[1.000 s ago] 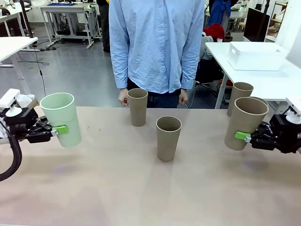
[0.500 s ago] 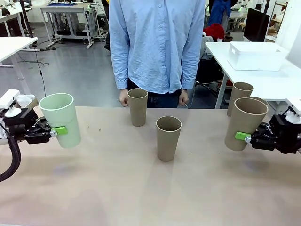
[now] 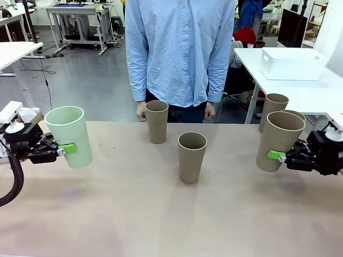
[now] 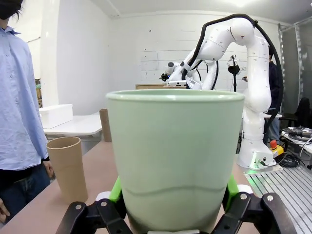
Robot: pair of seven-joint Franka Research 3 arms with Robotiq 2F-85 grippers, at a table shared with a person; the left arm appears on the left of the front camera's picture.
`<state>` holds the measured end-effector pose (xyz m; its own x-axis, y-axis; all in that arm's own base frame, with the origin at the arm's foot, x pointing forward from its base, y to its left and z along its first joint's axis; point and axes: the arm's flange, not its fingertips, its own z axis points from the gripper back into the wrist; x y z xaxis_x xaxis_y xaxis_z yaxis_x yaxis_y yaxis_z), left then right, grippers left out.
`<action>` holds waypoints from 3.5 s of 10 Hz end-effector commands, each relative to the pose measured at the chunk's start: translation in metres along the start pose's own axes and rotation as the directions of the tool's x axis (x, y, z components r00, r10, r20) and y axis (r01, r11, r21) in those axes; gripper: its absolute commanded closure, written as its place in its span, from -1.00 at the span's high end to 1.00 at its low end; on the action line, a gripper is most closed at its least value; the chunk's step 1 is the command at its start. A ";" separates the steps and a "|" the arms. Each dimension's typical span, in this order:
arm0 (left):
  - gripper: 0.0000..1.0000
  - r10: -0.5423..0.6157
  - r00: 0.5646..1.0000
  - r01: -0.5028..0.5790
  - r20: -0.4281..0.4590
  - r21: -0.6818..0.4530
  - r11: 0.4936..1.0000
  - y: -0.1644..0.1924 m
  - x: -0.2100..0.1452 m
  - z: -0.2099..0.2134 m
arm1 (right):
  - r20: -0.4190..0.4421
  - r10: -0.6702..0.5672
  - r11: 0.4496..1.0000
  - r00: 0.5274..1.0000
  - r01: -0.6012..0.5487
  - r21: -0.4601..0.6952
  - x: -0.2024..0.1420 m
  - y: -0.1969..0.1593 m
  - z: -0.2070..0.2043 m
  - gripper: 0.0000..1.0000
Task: Stack the cups and store them in the basket.
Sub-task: Place the stack of Reusable plastic cups into the Pantry Basket.
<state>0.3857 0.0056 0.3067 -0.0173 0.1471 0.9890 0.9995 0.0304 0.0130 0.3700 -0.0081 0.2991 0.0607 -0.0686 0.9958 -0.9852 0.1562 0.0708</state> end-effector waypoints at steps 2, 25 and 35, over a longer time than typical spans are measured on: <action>0.74 -0.006 1.000 0.006 0.005 0.011 1.000 0.001 0.001 0.000 | -0.001 0.009 1.000 1.000 -0.009 -0.001 0.002 0.000 0.000 0.67; 0.74 -0.006 1.000 0.006 0.005 0.011 1.000 0.001 0.001 0.000 | -0.001 0.009 1.000 1.000 -0.009 -0.001 0.002 0.000 0.000 0.67; 0.74 -0.006 1.000 0.006 0.005 0.011 1.000 0.001 0.001 0.000 | -0.001 0.009 1.000 1.000 -0.009 -0.001 0.002 0.000 0.000 0.67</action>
<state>0.3861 0.0057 0.3069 -0.0180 0.1463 0.9891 0.9994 0.0307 0.0136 0.3700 -0.0082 0.2989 0.0609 -0.0681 0.9958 -0.9851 0.1566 0.0710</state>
